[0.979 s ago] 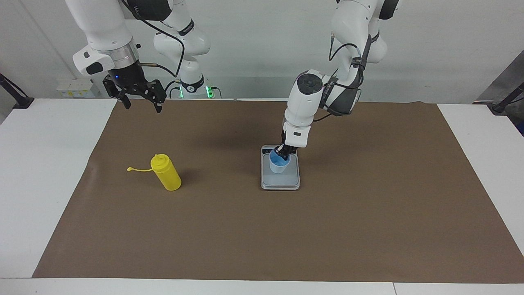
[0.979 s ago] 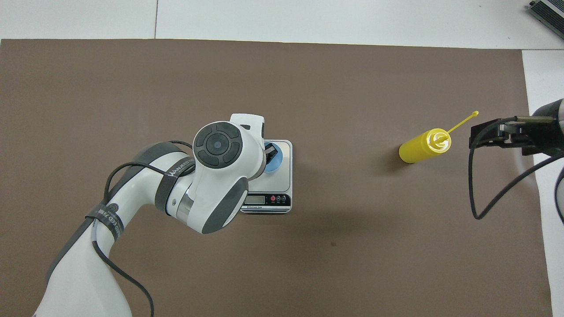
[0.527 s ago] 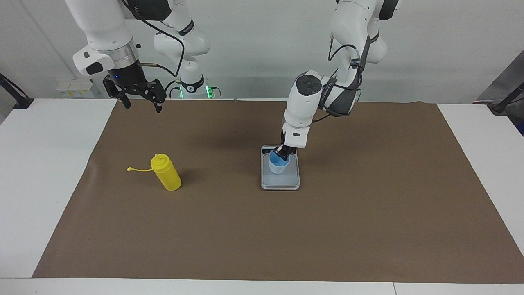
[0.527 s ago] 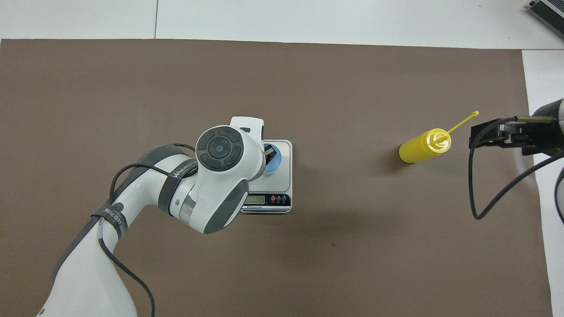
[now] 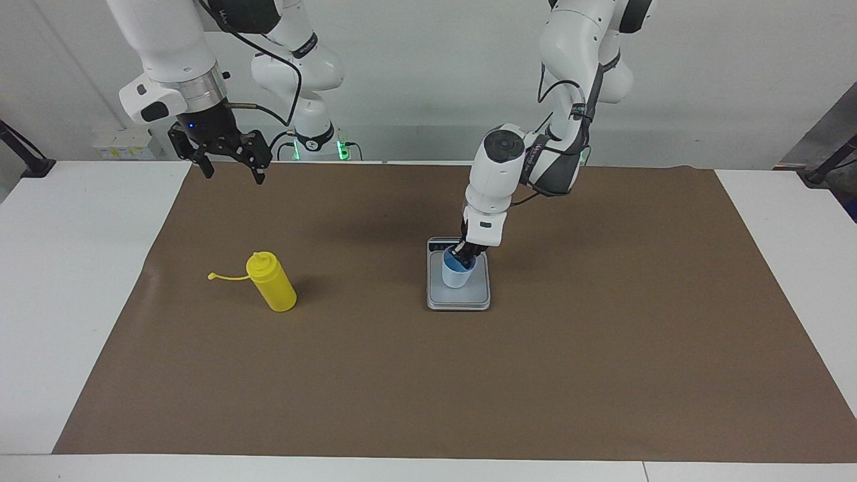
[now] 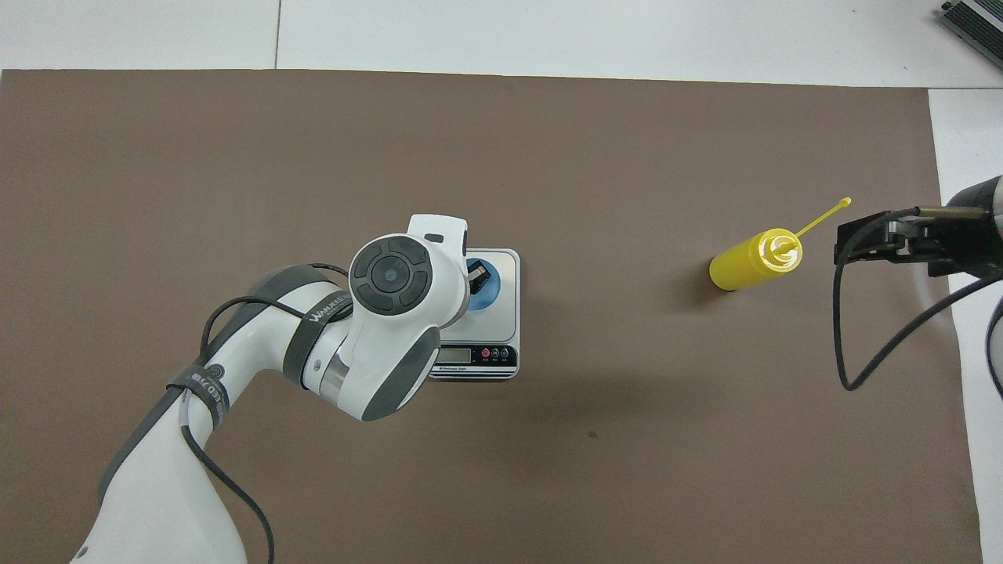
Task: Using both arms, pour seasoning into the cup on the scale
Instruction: 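Lower the cup onto the scale and open the left gripper, then withdraw the left gripper to rest while the right gripper moves out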
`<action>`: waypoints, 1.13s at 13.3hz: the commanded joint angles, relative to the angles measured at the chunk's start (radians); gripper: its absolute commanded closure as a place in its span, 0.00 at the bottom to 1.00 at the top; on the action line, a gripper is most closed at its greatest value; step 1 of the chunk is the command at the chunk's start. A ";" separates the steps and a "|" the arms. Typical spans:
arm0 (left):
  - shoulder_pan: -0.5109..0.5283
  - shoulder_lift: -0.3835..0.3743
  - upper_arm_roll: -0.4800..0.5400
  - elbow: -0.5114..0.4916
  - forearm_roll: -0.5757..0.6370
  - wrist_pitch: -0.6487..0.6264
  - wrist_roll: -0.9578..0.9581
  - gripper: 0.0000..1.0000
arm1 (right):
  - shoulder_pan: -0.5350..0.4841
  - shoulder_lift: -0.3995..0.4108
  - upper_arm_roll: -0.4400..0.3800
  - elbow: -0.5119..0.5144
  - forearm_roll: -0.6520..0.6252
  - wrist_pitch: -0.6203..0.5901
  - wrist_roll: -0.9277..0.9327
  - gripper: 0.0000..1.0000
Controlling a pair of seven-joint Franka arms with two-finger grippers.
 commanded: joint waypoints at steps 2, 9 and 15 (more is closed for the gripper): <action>-0.010 -0.009 0.013 -0.002 0.033 0.004 -0.011 0.48 | -0.002 -0.013 -0.007 -0.009 0.013 -0.013 -0.022 0.00; 0.027 -0.016 0.011 0.120 0.036 -0.154 0.002 0.43 | -0.002 -0.013 -0.007 -0.009 0.013 -0.015 -0.022 0.00; 0.132 -0.021 0.004 0.254 0.018 -0.312 0.038 0.39 | -0.002 -0.013 -0.005 -0.011 0.013 -0.025 -0.025 0.00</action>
